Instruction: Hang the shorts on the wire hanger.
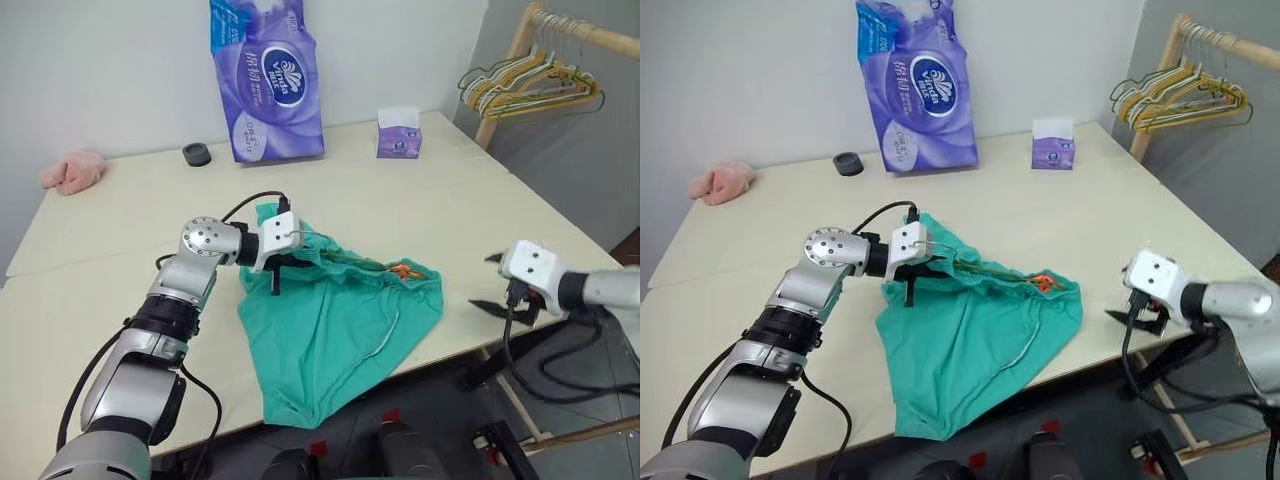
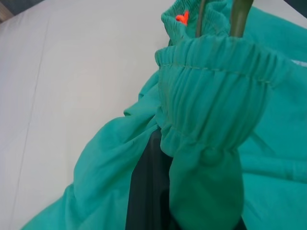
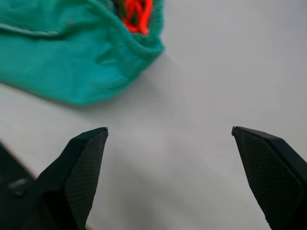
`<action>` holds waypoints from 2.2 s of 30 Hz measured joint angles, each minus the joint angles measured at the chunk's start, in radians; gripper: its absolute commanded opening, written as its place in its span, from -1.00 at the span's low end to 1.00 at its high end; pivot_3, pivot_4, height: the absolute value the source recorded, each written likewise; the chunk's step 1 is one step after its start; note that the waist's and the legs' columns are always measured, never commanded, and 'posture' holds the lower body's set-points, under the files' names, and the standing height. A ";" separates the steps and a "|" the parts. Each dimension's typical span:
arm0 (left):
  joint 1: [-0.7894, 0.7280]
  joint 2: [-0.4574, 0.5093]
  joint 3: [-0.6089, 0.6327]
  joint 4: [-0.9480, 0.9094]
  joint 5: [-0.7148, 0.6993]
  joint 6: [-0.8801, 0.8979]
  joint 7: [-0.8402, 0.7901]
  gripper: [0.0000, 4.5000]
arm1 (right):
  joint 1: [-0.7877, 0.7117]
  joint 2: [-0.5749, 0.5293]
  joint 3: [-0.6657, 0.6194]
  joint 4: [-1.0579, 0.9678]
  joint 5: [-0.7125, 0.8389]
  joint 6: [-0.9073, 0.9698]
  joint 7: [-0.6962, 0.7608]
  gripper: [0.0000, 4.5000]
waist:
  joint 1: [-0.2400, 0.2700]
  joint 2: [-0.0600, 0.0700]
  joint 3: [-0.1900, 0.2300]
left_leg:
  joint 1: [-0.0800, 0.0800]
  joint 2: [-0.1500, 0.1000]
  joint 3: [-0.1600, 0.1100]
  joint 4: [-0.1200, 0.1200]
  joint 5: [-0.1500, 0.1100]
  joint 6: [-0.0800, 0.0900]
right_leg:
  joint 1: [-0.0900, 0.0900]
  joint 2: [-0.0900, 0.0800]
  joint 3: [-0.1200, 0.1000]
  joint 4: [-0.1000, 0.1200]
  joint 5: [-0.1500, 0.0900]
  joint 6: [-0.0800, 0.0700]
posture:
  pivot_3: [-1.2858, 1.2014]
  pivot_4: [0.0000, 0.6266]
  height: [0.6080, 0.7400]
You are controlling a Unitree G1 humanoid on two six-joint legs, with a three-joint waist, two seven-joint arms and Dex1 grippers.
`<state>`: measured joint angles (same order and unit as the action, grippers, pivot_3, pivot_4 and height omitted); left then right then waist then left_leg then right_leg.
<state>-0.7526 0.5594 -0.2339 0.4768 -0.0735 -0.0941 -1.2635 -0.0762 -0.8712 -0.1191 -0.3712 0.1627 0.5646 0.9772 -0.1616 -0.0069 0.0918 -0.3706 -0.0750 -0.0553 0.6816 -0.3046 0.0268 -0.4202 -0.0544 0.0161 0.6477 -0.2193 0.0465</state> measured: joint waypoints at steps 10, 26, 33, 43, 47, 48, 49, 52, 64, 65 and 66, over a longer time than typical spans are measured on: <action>-0.009 -0.003 0.004 0.017 0.000 -0.001 0.007 -1.00 | -0.012 0.227 0.034 0.004 0.096 0.183 -0.184 0.98 | -0.003 0.001 -0.002 | 0.001 -0.001 0.001 0.000 0.000 0.000 | 0.000 0.000 0.001 0.000 0.000 0.000 | -0.17 -0.82 1.00; -0.008 0.007 0.006 0.015 -0.002 0.004 -0.004 -1.00 | -0.102 0.295 0.115 0.090 0.161 0.273 -0.261 -0.66 | -0.003 0.002 -0.003 | 0.001 -0.001 0.000 0.000 0.000 0.000 | 0.000 0.000 0.001 0.000 0.000 0.000 | -0.17 -0.82 1.00; -0.008 0.019 0.004 0.031 0.033 -0.010 0.003 -1.00 | -0.047 0.225 0.120 0.013 0.132 0.206 -0.272 -0.99 | -0.003 0.002 -0.003 | 0.001 -0.001 0.000 0.000 0.000 0.000 | 0.000 0.000 0.001 0.000 0.000 0.000 | -0.17 -0.82 1.00; -0.010 0.026 -0.015 0.071 0.102 -0.050 0.028 -1.00 | -0.008 0.089 0.149 -0.086 0.078 0.134 -0.263 -0.99 | -0.004 0.002 -0.003 | 0.001 -0.001 0.001 0.000 0.000 0.000 | 0.000 0.000 0.001 0.000 0.000 0.000 | -0.18 -0.81 1.00; -0.013 0.019 -0.018 0.069 0.134 -0.050 0.057 -1.00 | -0.134 0.047 0.236 -0.127 0.004 0.126 -0.260 -0.99 | -0.008 0.002 -0.003 | 0.001 -0.001 0.001 0.000 0.000 0.000 | 0.000 0.000 0.000 0.000 0.000 0.000 | -0.18 -0.82 1.00; -0.014 0.015 -0.019 0.066 0.139 -0.049 0.060 -1.00 | -0.158 0.045 0.252 -0.136 -0.009 0.125 -0.259 -0.99 | -0.008 0.002 -0.003 | 0.001 -0.001 0.000 0.000 0.000 0.000 | 0.000 0.000 0.000 -0.001 0.000 0.000 | -0.18 -0.82 1.00; -0.014 0.013 -0.022 0.064 0.142 -0.048 0.065 -1.00 | -0.184 0.044 0.276 -0.138 -0.024 0.125 -0.257 -0.99 | -0.007 0.002 -0.003 | 0.000 -0.001 0.000 0.000 0.000 0.000 | 0.000 0.000 0.000 -0.001 0.000 0.000 | -0.18 -0.82 1.00; -0.014 0.009 -0.028 0.059 0.167 -0.049 0.084 -1.00 | -0.220 0.021 0.320 -0.138 -0.045 0.126 -0.233 -0.99 | -0.004 0.002 -0.003 | 0.000 -0.001 0.000 0.000 0.000 0.000 | 0.000 -0.001 0.000 -0.001 0.000 0.000 | -0.18 -0.82 1.00; -0.014 -0.038 -0.038 -0.028 0.196 0.011 0.177 -1.00 | -0.401 0.073 0.491 -0.187 -0.117 0.209 -0.196 -0.99 | -0.009 0.002 -0.004 | 0.000 -0.001 0.000 0.000 0.001 -0.002 | 0.000 0.000 0.000 -0.001 0.000 0.000 | -0.19 -0.83 1.00; -0.014 -0.041 -0.038 -0.034 0.197 0.019 0.183 -1.00 | -0.413 0.084 0.505 -0.187 -0.122 0.214 -0.198 -0.99 | -0.009 0.002 -0.004 | -0.001 -0.001 0.000 0.000 0.001 -0.002 | -0.001 0.000 0.000 -0.001 0.000 0.000 | -0.19 -0.83 1.00; -0.014 -0.043 -0.038 -0.040 0.199 0.025 0.187 -1.00 | -0.424 0.099 0.518 -0.186 -0.130 0.222 -0.202 -0.99 | -0.009 0.002 -0.004 | -0.001 -0.001 0.000 0.000 0.001 -0.002 | -0.001 0.000 0.000 -0.001 0.000 0.000 | -0.19 -0.83 1.00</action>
<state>-0.7671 0.5168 -0.2717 0.4364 0.1255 -0.0689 -1.0764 -0.4997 -0.7725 0.3989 -0.5573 0.0325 0.7866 0.7749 -0.1709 -0.0049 0.0882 -0.3711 -0.0758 -0.0549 0.6820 -0.3033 0.0246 -0.4209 -0.0549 0.0164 0.6469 -0.2193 0.0468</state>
